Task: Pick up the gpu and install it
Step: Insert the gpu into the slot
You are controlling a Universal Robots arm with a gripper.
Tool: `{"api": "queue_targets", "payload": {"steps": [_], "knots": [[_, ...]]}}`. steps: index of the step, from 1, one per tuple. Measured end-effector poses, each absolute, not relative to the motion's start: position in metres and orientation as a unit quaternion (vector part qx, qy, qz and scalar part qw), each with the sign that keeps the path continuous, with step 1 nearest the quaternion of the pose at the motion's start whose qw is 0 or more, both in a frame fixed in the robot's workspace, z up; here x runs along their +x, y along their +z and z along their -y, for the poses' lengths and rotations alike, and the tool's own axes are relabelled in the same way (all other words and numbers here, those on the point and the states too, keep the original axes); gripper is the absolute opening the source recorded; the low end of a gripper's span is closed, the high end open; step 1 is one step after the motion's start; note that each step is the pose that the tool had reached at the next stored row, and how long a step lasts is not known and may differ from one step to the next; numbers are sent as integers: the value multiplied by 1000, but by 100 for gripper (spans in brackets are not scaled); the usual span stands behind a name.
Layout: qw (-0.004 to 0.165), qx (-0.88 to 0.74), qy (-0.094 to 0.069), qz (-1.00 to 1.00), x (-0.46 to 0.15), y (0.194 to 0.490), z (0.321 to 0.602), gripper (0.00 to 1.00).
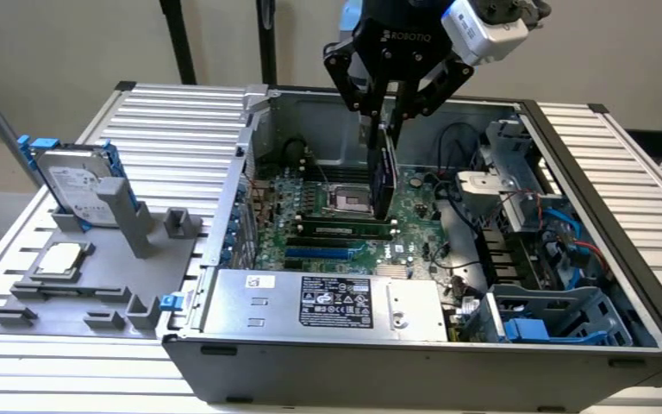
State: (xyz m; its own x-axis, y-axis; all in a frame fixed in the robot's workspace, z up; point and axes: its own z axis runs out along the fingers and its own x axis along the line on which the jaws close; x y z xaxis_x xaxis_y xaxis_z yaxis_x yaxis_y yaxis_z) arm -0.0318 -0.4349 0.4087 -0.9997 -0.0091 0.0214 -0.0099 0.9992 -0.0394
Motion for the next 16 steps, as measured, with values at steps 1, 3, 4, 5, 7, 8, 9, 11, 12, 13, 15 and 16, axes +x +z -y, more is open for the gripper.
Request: {"api": "queue_targets", "payload": {"steps": [1,3,4,5,7,8,9,11,12,13,15,16], "knots": [[11,5,20,1000,-32,409,435,26],[10,13,20,1000,-32,409,435,26],[10,22,20,1000,-32,409,435,26],[10,31,20,999,-32,409,435,26],[10,49,20,999,-32,409,435,26],[9,58,20,998,-32,409,435,26],[9,67,20,997,-32,408,435,26],[9,85,21,996,-32,408,435,26],[9,95,21,995,-32,408,435,26],[8,104,21,994,-32,407,435,26],[8,121,21,992,-32,407,435,26],[8,130,21,991,-32,406,435,26]]}}
